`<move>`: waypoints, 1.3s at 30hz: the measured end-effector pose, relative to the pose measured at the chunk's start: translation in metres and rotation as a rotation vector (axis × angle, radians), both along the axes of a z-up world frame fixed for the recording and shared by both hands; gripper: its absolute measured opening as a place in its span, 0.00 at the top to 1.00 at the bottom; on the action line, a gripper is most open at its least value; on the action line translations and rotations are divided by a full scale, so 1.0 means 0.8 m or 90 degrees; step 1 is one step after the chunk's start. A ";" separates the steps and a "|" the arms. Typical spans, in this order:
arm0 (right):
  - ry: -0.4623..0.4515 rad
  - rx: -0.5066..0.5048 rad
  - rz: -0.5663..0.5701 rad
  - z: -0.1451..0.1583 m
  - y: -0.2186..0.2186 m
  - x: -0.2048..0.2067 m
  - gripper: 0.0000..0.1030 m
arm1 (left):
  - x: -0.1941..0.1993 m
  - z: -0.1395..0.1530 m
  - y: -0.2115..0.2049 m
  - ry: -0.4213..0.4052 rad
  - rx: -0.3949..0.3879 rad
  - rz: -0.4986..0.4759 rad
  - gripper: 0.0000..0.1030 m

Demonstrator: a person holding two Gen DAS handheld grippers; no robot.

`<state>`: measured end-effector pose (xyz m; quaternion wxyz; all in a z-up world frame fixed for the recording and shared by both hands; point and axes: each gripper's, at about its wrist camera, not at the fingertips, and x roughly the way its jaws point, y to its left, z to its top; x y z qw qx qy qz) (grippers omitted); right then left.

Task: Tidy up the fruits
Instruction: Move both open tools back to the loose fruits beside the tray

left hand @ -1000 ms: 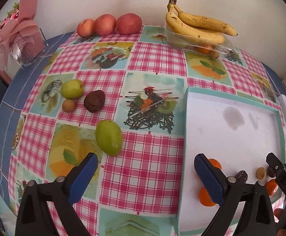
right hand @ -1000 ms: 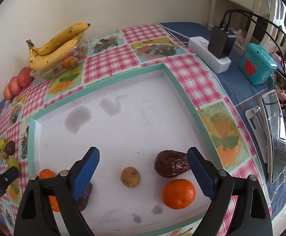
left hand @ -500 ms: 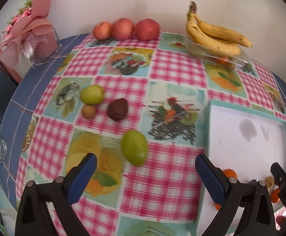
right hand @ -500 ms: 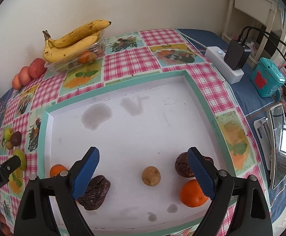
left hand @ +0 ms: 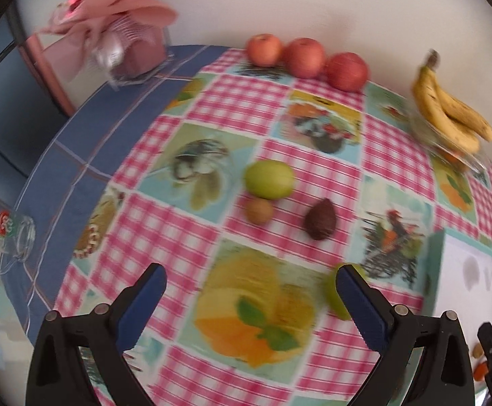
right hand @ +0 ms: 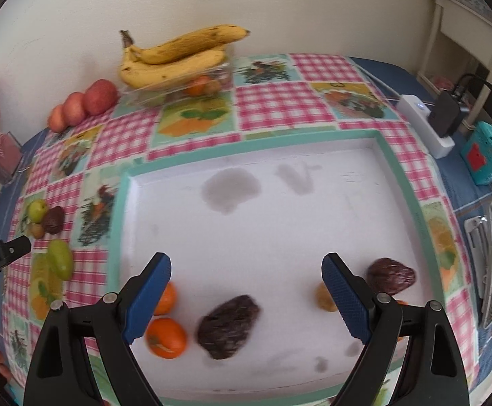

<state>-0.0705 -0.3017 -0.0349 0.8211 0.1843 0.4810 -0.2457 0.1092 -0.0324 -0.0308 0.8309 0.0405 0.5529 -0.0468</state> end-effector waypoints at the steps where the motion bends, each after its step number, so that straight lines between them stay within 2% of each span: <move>1: -0.004 0.004 0.005 0.001 0.005 0.003 0.12 | 0.003 0.001 0.008 -0.001 -0.004 0.009 0.01; 11: -0.022 0.042 0.029 0.001 0.054 0.033 0.12 | 0.020 0.014 0.051 -0.013 -0.021 0.031 0.01; 17: -0.022 0.043 0.059 -0.001 0.086 0.055 0.12 | 0.028 0.021 0.069 -0.025 -0.029 0.040 0.01; 25: -0.007 0.022 0.092 -0.009 0.114 0.076 0.12 | 0.035 0.036 0.073 -0.067 -0.048 0.013 0.00; 31: -0.022 -0.002 0.116 0.006 0.129 0.095 0.12 | 0.046 0.045 0.066 -0.103 -0.076 -0.011 0.00; 35: -0.043 0.009 0.129 0.015 0.134 0.113 0.12 | 0.061 0.040 0.063 -0.094 -0.112 -0.016 0.00; 39: -0.042 0.010 0.134 0.018 0.136 0.127 0.12 | 0.078 0.027 0.070 -0.066 -0.146 0.004 0.00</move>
